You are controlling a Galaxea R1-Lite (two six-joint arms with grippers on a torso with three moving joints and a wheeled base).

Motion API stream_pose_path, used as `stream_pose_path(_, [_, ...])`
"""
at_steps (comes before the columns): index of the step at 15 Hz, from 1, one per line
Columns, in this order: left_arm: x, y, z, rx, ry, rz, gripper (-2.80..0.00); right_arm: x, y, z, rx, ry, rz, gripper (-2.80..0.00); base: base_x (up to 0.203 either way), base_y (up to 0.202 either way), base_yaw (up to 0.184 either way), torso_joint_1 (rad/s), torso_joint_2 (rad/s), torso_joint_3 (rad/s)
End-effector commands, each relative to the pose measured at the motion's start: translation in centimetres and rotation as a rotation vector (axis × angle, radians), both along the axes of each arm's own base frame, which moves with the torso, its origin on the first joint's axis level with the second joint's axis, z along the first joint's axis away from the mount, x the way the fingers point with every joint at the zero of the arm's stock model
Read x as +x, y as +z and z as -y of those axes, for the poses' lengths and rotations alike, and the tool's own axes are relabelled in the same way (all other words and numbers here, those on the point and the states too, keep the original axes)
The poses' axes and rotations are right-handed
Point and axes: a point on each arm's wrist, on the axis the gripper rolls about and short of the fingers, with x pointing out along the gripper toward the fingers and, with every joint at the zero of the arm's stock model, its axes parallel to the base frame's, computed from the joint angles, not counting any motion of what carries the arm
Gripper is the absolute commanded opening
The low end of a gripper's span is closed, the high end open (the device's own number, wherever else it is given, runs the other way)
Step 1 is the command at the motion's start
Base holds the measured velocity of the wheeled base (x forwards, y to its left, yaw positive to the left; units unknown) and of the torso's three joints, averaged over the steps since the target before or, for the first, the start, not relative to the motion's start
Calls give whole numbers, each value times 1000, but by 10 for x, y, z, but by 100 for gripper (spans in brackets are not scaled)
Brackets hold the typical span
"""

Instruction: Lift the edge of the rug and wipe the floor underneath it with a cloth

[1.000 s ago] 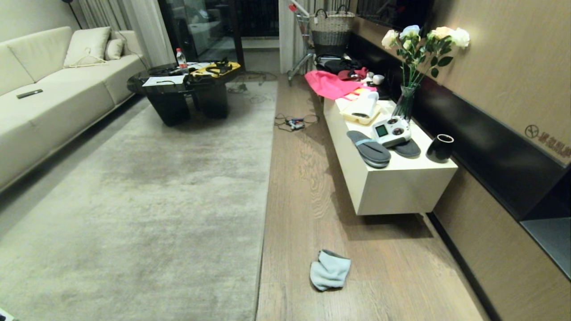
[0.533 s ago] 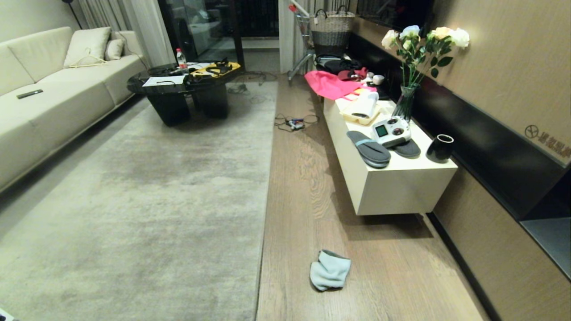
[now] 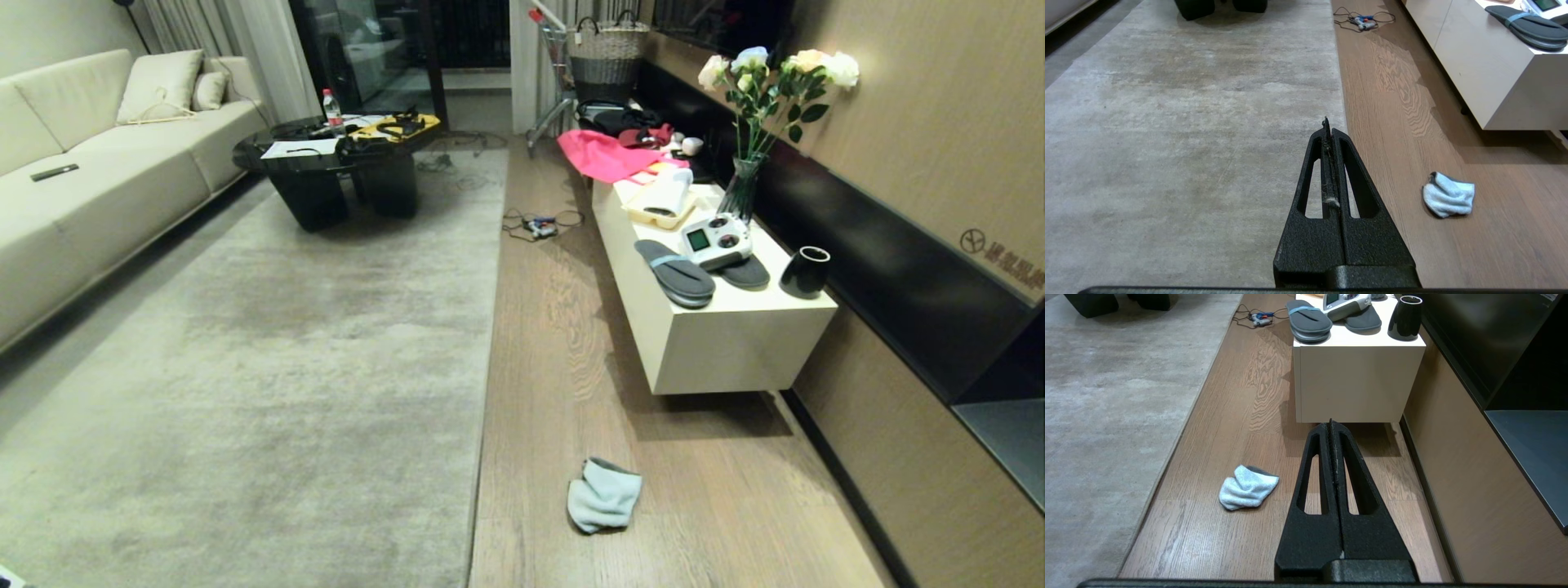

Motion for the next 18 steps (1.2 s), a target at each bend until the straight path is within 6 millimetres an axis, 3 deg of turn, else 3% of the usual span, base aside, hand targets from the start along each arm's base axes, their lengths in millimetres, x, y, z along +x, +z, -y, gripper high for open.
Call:
stream_pose_path(1, [0, 0, 0, 0, 0, -1, -280, 0, 0, 0, -1, 0, -1, -280, 0, 0, 0, 0, 0, 0])
stream_pose_path(18, [0, 0, 0, 0, 1, 1, -280, 0, 0, 0, -2, 0, -1, -280, 0, 0, 0, 0, 0, 0])
